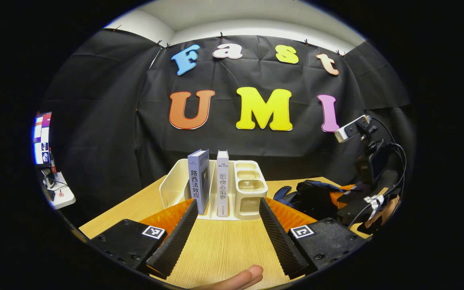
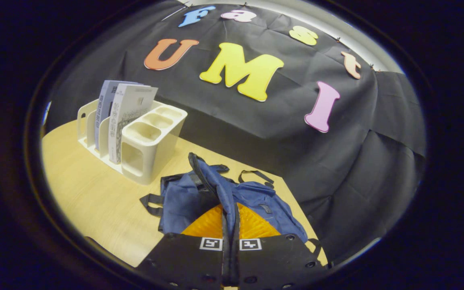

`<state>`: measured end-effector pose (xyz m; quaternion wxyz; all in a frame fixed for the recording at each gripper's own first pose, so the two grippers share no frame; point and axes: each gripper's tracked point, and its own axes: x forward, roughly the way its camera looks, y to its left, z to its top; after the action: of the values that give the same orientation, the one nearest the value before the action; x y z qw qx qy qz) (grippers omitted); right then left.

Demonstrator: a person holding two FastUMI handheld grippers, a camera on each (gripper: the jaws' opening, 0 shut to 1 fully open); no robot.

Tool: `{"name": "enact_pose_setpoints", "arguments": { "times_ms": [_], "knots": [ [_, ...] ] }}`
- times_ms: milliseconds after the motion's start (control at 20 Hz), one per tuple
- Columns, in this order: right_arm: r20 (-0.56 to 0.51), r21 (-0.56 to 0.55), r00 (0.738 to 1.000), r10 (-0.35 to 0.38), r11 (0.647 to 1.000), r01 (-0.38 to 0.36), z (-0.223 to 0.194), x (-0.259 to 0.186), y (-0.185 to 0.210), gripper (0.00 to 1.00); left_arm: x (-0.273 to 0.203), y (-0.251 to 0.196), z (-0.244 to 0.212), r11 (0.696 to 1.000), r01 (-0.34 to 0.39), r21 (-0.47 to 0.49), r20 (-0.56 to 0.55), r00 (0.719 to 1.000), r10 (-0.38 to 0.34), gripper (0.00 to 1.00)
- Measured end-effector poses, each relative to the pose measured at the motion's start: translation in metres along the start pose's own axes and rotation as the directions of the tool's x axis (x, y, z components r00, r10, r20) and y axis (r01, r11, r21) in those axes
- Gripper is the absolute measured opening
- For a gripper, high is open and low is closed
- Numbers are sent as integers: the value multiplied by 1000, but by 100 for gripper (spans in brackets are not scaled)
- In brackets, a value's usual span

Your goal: Open the schoolbag, grab two books from the bookshelf and put them into the schoolbag.

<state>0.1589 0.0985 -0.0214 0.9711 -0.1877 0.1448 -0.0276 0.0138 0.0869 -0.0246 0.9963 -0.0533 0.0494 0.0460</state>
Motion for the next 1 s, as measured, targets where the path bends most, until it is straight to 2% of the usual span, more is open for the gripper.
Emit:
{"name": "enact_pose_setpoints", "arguments": {
  "times_ms": [600, 750, 1000],
  "knots": [
    [48, 123, 998, -28, 992, 22, 17, 6, -82, 0, 11, 4, -13, 1000, -13, 14, -43, 999, 14, 97],
    [63, 168, 998, -6, 986, -5, 17, 11, -99, 0, 16, 0, -17, 1000, 10, 14, -52, 999, -9, 97],
    [101, 227, 994, 40, 972, -62, 22, 14, -128, 0, 24, 8, -20, 999, -35, 19, -55, 998, 36, 98]
  ]
}}
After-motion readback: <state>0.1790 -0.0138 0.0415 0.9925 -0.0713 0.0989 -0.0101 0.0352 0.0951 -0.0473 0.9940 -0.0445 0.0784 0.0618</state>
